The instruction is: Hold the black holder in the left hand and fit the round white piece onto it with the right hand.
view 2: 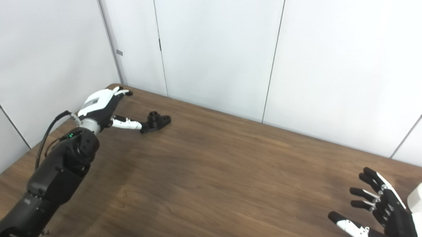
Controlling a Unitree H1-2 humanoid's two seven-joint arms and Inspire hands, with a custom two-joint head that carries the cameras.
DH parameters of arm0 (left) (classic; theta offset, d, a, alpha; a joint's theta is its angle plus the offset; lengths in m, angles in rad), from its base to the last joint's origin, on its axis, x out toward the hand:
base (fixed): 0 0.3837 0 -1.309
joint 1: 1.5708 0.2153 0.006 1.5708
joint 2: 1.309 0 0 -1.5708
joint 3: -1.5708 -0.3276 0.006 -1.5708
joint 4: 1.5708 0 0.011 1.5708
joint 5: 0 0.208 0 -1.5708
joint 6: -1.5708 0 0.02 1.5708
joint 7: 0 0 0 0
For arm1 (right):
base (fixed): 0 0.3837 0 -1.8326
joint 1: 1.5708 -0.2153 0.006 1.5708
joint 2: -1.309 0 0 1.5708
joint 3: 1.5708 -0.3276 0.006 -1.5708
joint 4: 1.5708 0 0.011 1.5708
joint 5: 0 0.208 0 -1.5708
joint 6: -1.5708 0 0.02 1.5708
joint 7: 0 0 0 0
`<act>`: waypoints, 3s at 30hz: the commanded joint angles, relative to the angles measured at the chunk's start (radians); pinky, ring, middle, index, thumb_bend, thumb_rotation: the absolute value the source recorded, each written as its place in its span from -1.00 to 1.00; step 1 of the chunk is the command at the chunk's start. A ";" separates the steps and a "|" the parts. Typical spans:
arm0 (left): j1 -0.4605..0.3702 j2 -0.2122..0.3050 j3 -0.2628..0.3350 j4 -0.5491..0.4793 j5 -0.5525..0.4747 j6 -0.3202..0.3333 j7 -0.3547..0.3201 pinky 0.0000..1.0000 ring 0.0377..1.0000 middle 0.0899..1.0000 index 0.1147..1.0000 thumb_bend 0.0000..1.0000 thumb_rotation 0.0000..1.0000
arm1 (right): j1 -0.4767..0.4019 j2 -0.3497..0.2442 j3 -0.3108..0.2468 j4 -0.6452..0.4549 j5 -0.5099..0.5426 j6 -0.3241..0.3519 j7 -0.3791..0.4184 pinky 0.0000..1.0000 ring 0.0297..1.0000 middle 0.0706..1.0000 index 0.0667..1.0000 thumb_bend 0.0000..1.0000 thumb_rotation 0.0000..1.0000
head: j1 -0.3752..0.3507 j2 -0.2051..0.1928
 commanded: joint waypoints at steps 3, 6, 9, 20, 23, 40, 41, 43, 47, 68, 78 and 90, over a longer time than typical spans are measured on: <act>-0.047 0.035 0.003 0.015 -0.014 0.009 0.019 0.99 1.00 1.00 0.73 1.00 -0.17 | -0.017 -0.006 0.000 -0.049 0.002 -0.009 0.000 0.22 0.41 0.65 0.68 0.20 -1.00 | -0.018 0.006; -0.054 0.009 0.024 0.040 -0.063 0.021 0.025 1.00 1.00 1.00 0.71 1.00 -0.21 | -0.018 -0.008 0.004 -0.050 -0.004 -0.017 0.001 0.19 0.38 0.65 0.66 0.19 -1.00 | -0.019 0.006; -0.057 -0.007 0.020 0.081 -0.081 0.015 0.053 1.00 1.00 1.00 0.70 1.00 -0.23 | -0.014 -0.006 0.006 -0.061 -0.005 -0.002 0.001 0.23 0.41 0.66 0.68 0.19 -1.00 | -0.023 0.007; -0.066 -0.007 -0.097 0.227 -0.021 -0.020 0.158 1.00 1.00 1.00 0.67 1.00 -0.24 | -0.005 -0.007 0.009 -0.090 -0.013 0.018 0.001 0.23 0.42 0.67 0.68 0.19 -1.00 | -0.032 0.016; -0.072 -0.018 -0.104 0.250 -0.033 -0.029 0.174 1.00 1.00 1.00 0.65 0.99 -0.23 | -0.002 -0.007 0.010 -0.096 -0.016 0.022 0.001 0.22 0.41 0.66 0.67 0.20 -1.00 | -0.036 0.021; -0.111 -0.070 -0.144 0.307 -0.039 -0.046 0.278 0.99 1.00 1.00 0.54 0.85 -0.43 | 0.013 -0.006 0.011 -0.137 -0.017 0.056 0.002 0.24 0.42 0.67 0.67 0.20 -1.00 | -0.047 0.036; -0.111 -0.071 -0.144 0.304 -0.044 -0.048 0.279 1.00 1.00 1.00 0.53 0.83 -0.45 | 0.015 -0.006 0.010 -0.139 -0.016 0.059 0.002 0.24 0.42 0.67 0.67 0.20 -1.00 | -0.050 0.039; -0.113 -0.073 -0.144 0.300 -0.049 -0.050 0.276 1.00 1.00 1.00 0.53 0.82 -0.45 | 0.017 -0.006 0.010 -0.144 -0.015 0.063 0.002 0.24 0.42 0.67 0.68 0.21 -1.00 | -0.052 0.043; -0.118 -0.079 -0.149 0.300 -0.048 -0.049 0.276 1.00 1.00 1.00 0.50 0.79 -0.47 | 0.019 -0.008 0.008 -0.150 -0.015 0.067 0.003 0.24 0.43 0.67 0.67 0.19 -1.00 | -0.052 0.046; -0.118 -0.086 -0.194 0.349 -0.082 -0.049 0.234 0.89 1.00 0.93 0.35 0.53 -0.60 | 0.036 -0.028 0.002 -0.174 -0.016 0.080 0.008 0.18 0.39 0.65 0.70 0.06 -1.00 | -0.054 0.069; -0.120 -0.105 -0.211 0.396 -0.088 -0.099 0.259 1.00 1.00 0.83 -0.15 0.04 -0.89 | 0.042 -0.026 0.003 -0.172 -0.014 0.073 0.007 0.09 0.37 0.66 0.69 -0.05 -1.00 | -0.052 0.074; -0.123 -0.113 -0.223 0.412 -0.084 -0.175 0.335 0.99 0.99 0.79 -0.16 0.05 -0.88 | 0.032 -0.017 0.013 -0.153 -0.021 0.071 0.005 0.08 0.36 0.66 0.69 -0.07 -1.00 | -0.050 0.069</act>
